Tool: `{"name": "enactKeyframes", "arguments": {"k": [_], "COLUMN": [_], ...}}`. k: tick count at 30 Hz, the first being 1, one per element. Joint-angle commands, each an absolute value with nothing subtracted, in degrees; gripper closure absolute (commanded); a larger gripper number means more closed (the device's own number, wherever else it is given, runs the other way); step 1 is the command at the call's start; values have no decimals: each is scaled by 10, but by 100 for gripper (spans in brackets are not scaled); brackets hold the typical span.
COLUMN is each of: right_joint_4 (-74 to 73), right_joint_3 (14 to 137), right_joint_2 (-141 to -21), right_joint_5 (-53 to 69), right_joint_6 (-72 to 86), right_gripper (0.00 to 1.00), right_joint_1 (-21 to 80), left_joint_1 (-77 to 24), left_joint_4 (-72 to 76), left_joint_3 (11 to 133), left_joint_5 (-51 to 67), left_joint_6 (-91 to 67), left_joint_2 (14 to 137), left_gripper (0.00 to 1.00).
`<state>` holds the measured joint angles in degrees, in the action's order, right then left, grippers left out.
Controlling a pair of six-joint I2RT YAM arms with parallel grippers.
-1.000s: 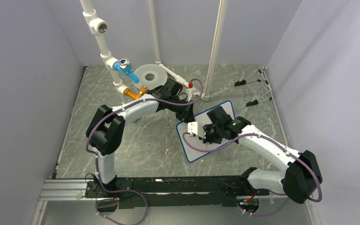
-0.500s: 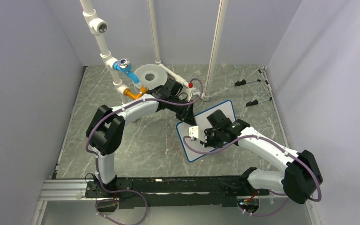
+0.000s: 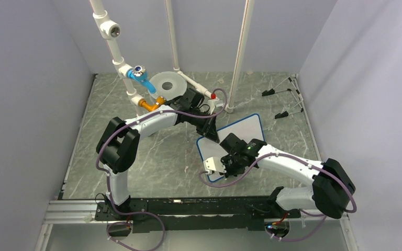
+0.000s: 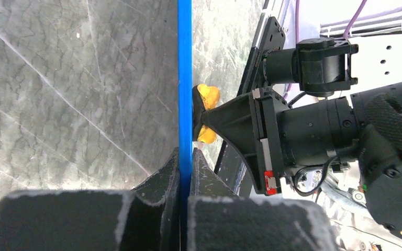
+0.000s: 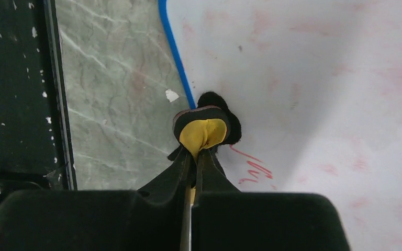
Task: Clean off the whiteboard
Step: Erase the whiteboard at the center of the board.
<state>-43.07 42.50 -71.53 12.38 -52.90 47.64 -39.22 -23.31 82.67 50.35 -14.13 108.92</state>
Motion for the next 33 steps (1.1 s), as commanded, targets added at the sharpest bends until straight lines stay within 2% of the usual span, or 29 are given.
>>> {"name": "enactKeyframes", "arguments": {"k": [1,10,20,27,33], "right_joint_4": [-434,-378,-417,-423,-396], "right_joint_3": [419,464,417,382,429], "right_joint_2": [-710,-647,-635,-655,-637], "right_joint_5": [103,98,198,159,158], "right_joint_6": [-545,-525,-583,-583,-552], "right_gripper": [100,100,100,100,100], "right_joint_1": [470,349,362,431,366], "left_joint_1": [-395,-395,-396,-396,-396], "left_joint_4": [-206,-207,-186,-186,-188], "left_joint_3": [834,833,818,822,818], "left_joint_5": [563,561,561,562,561], "left_joint_6": [-139,-140,-149,-149,-148], "left_joint_2": [1066,1066,1059,1060,1058], "left_gripper": [100,100,100,100,100]}}
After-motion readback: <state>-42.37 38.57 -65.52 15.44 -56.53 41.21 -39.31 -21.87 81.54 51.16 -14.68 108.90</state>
